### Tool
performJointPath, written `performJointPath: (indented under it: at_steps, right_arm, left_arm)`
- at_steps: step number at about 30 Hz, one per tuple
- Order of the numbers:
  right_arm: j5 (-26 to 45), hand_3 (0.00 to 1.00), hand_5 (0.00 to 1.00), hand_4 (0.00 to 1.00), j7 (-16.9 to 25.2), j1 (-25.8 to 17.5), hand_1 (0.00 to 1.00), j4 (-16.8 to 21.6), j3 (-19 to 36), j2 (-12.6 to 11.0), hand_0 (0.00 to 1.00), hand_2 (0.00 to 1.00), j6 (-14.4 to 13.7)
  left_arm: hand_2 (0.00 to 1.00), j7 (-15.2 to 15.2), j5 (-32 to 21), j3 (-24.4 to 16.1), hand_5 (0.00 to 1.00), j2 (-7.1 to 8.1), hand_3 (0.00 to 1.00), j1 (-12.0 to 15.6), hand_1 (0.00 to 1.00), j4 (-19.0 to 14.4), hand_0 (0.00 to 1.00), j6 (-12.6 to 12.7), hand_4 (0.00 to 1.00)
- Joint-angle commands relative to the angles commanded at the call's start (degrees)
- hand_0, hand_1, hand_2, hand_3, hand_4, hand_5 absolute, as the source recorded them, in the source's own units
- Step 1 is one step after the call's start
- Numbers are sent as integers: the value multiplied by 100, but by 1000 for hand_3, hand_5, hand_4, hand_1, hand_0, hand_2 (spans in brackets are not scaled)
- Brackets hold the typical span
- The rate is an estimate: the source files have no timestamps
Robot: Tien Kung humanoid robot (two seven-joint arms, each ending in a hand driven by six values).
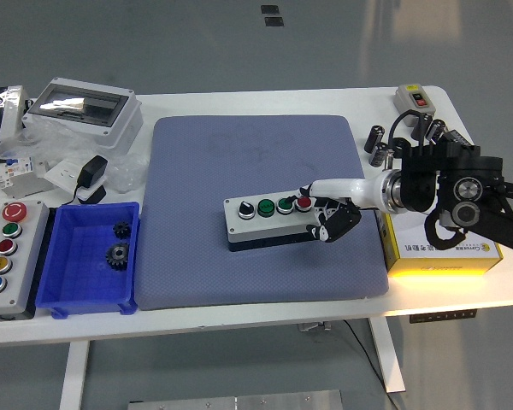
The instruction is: Pick up the button,place it on the desk,press the button,press the button
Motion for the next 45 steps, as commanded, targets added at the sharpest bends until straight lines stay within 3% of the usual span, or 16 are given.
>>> performJointPath:
  at_steps: [14, 21, 28, 32, 35, 39, 45]
  right_arm:
    - [1, 947, 2, 307, 59, 114, 88, -437, -366, 289, 2, 212, -182]
    - [34, 939, 2, 306, 108, 88, 85, -457, -439, 302, 5, 208, -240]
    - [399, 934, 2, 314, 242, -136, 82, -18, 307, 15, 5, 206, -16]
    - [169, 934, 2, 314, 261, -560, 82, 193, 1036, -118, 5, 206, 92]
    - [-61, 931, 2, 317, 382, -1004, 80, 149, 1689, 74, 5, 206, 29]
    - [-76, 922, 2, 331, 731, -1705, 80, 56, 2553, 528, 6, 207, -109]
    - [957, 919, 2, 311, 1542, -2927, 81, -364, 3879, 1300, 5, 219, -64]
  left_arm:
    - [620, -7, 0, 4, 245, 9, 688, -7, 630, 0, 656, -3, 824]
    - [620, -12, -7, 14, 243, -1, 688, -3, 630, 0, 656, -6, 823]
    - [620, -8, 6, 3, 244, -10, 689, 17, 630, 0, 656, -4, 824]
    - [620, -9, 29, -11, 244, -15, 689, 17, 630, 0, 656, 0, 824]
    - [620, -9, 43, -13, 244, -25, 689, 12, 630, 0, 656, 3, 825]
    - [620, -1, 57, -12, 246, -57, 691, 28, 630, 0, 657, 5, 828]
    - [620, 16, 33, 4, 246, -122, 692, 71, 630, 0, 657, 15, 829]
